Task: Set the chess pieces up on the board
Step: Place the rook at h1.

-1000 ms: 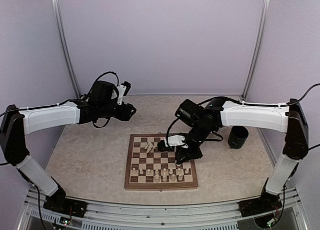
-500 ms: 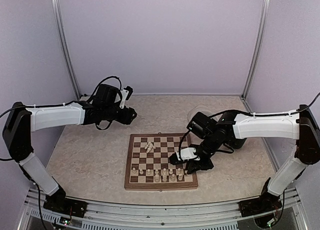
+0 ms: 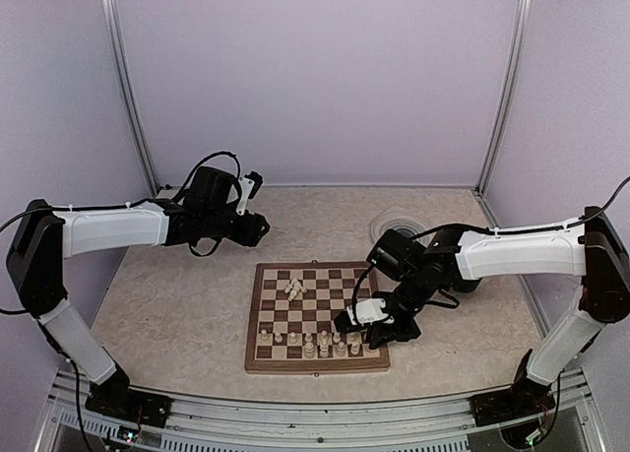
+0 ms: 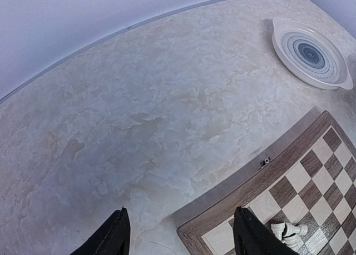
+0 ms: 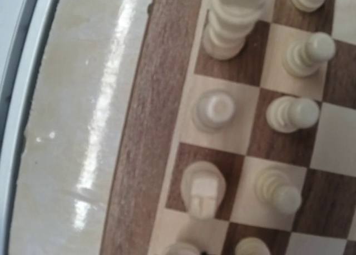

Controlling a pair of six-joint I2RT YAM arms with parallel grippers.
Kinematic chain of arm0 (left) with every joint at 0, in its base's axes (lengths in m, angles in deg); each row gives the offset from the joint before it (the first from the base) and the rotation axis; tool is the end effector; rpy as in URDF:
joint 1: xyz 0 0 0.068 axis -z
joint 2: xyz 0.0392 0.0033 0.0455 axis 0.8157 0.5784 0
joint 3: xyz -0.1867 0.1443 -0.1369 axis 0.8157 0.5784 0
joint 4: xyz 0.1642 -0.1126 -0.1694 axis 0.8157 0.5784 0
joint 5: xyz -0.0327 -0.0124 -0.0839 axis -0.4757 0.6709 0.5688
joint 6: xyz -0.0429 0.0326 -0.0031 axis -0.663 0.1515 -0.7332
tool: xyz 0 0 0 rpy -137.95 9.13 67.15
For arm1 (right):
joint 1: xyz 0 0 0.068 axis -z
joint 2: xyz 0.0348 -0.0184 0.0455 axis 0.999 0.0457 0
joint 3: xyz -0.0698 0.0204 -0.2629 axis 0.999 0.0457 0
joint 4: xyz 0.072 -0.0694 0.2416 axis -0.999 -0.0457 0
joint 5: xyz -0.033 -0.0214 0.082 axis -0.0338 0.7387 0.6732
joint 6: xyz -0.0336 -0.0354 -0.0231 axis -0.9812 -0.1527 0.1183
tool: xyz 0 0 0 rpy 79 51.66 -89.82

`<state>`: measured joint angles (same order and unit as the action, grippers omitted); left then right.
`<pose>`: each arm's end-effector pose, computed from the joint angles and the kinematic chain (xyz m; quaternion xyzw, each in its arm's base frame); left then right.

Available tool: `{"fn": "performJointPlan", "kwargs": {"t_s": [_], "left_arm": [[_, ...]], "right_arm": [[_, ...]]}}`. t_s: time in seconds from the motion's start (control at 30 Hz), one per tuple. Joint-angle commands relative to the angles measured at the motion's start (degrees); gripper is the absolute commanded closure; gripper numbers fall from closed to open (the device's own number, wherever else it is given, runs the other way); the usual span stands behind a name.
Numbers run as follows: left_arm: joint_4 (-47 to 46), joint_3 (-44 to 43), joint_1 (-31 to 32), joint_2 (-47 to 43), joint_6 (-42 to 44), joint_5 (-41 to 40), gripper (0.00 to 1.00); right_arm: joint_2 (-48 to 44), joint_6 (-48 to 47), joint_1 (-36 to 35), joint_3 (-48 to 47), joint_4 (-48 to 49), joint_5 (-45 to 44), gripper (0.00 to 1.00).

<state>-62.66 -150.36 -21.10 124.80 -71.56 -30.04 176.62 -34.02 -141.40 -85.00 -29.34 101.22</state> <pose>0.3062 -0.2008 0.2396 0.2363 0.8607 -0.1119 0.4369 0.1653 0.2487 0.1950 -0.7492 0.6224 0.1878 0.1265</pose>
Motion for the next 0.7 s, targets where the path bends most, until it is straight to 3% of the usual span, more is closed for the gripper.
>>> {"fn": "performJointPlan", "kwargs": {"t_s": [0.0,0.67], "left_arm": [[0.7,-1.5,0.1,0.7,0.4,0.2,0.37],[1.7,-2.0,0.3,0.5,0.5,1.0,0.37]], "right_arm": [[1.0,0.0,-1.2,0.7,2.0,-1.0,0.90],[2.6,-0.6,-2.8,1.1,0.7,-1.9,0.82]]}}
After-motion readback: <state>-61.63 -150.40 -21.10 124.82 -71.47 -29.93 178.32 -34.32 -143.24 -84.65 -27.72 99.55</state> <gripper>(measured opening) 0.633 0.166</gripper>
